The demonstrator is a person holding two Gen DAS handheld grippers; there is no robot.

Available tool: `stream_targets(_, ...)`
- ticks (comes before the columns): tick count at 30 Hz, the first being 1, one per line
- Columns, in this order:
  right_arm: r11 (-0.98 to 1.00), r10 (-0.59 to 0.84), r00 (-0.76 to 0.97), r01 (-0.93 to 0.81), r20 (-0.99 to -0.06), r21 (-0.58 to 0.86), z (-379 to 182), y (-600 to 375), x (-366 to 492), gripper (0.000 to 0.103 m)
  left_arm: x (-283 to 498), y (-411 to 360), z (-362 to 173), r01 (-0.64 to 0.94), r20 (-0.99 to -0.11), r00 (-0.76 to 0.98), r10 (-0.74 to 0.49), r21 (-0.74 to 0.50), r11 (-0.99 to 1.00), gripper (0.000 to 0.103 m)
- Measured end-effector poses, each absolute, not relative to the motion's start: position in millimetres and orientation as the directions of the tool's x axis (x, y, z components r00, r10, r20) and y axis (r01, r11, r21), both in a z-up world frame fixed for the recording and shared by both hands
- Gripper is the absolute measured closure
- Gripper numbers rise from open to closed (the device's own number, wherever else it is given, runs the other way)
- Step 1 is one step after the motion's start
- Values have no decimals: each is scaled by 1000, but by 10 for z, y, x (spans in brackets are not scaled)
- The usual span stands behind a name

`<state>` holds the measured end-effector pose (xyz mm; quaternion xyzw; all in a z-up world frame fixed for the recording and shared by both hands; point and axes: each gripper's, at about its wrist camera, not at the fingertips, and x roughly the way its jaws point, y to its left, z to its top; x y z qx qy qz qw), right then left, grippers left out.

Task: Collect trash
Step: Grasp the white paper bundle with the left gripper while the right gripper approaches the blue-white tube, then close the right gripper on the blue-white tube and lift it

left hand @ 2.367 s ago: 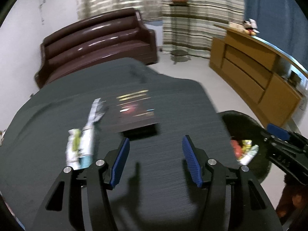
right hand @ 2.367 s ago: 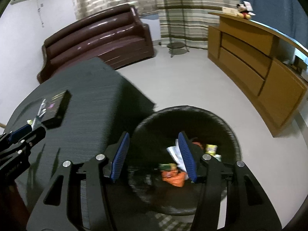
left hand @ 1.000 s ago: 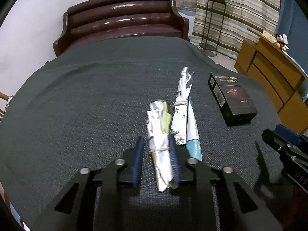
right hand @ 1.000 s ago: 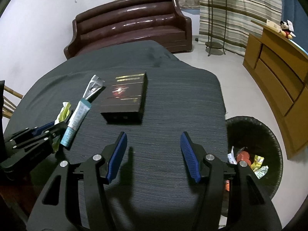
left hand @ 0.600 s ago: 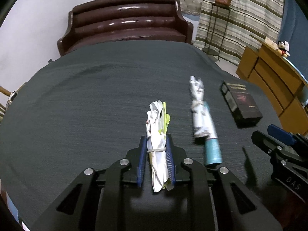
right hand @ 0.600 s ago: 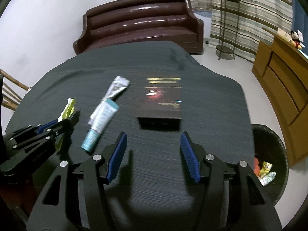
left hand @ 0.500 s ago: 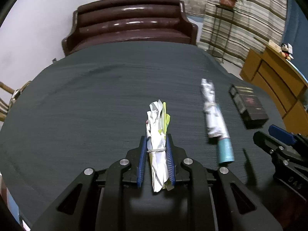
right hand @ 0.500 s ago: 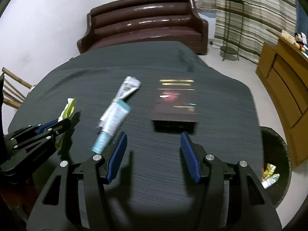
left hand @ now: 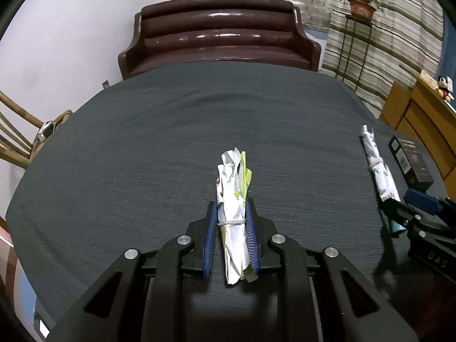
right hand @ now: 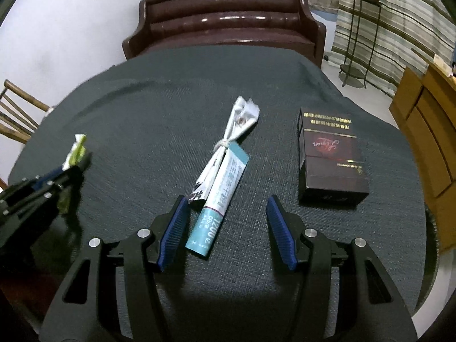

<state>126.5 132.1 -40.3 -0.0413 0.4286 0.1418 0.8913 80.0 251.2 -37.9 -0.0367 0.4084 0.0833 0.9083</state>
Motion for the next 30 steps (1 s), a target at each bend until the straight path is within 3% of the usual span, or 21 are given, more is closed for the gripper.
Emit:
stream_targets(2, 956, 210, 595, -290, -776, 36, -397, 1329, 1258, 58, 805, 2527, -390, -185, -749, 651, 120, -3, 983, 82)
stream_targets(4, 958, 197, 599, -288, -776, 21, -406, 1355, 1205, 62, 814, 2523, -398, -185, -751, 650, 115, -9, 983, 82)
stream_targets(18, 960, 199, 601, -278, -774, 31, -425, 1225, 1095, 66, 863, 2525, -400, -180, -753, 649, 109, -13, 984, 82)
stream_targets(23, 961, 192, 605, -274, -773, 25, -426, 1210, 1149, 83, 872, 2530, -418, -180, -753, 649, 113, -8, 984, 82)
stream_targets(30, 958, 199, 608, -286, -769, 22, -412, 1156, 1149, 88, 867, 2504, -424, -180, -751, 650, 117, -2, 984, 82)
